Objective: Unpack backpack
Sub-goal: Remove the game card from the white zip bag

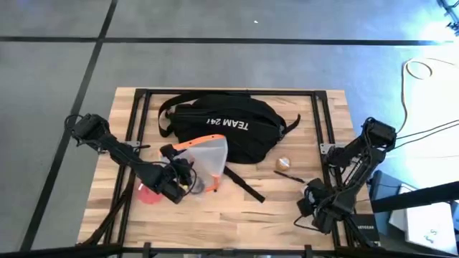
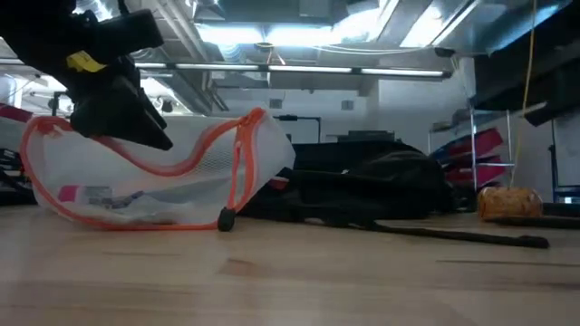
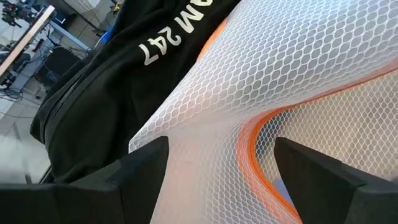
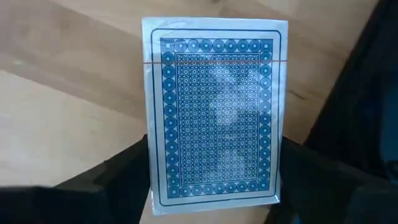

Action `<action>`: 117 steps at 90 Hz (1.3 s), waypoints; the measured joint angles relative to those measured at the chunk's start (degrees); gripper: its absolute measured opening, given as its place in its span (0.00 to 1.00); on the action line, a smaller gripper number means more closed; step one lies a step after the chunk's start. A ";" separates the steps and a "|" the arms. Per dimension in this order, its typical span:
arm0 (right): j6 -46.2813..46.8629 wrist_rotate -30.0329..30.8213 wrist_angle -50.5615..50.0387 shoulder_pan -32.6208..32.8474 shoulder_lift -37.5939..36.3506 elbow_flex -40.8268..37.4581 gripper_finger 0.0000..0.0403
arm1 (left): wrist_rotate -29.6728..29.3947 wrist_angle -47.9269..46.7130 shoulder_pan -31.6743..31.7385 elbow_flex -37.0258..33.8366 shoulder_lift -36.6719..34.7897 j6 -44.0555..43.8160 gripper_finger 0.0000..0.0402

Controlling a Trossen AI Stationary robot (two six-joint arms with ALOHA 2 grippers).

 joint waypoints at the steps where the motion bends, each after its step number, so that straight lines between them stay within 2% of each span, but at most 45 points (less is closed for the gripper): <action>1: -0.01 0.00 0.11 -0.21 0.01 -0.01 0.75 | -0.01 0.00 0.00 0.00 0.00 0.00 0.70; 15: 1.42 1.73 -0.06 -2.76 0.28 0.01 0.77 | -0.02 -0.01 0.00 -0.02 0.00 0.01 0.70; 65: 7.83 -0.87 4.43 -9.88 0.77 0.03 0.78 | 0.00 -0.02 0.00 -0.02 0.00 0.02 0.70; 105: 4.82 -2.01 3.89 -10.73 3.23 0.14 0.78 | 0.07 -0.02 0.00 -0.02 0.00 0.02 0.70; 117: 3.05 -2.02 3.51 -10.73 3.23 0.14 0.84 | 0.07 -0.02 0.00 -0.02 0.00 0.02 0.70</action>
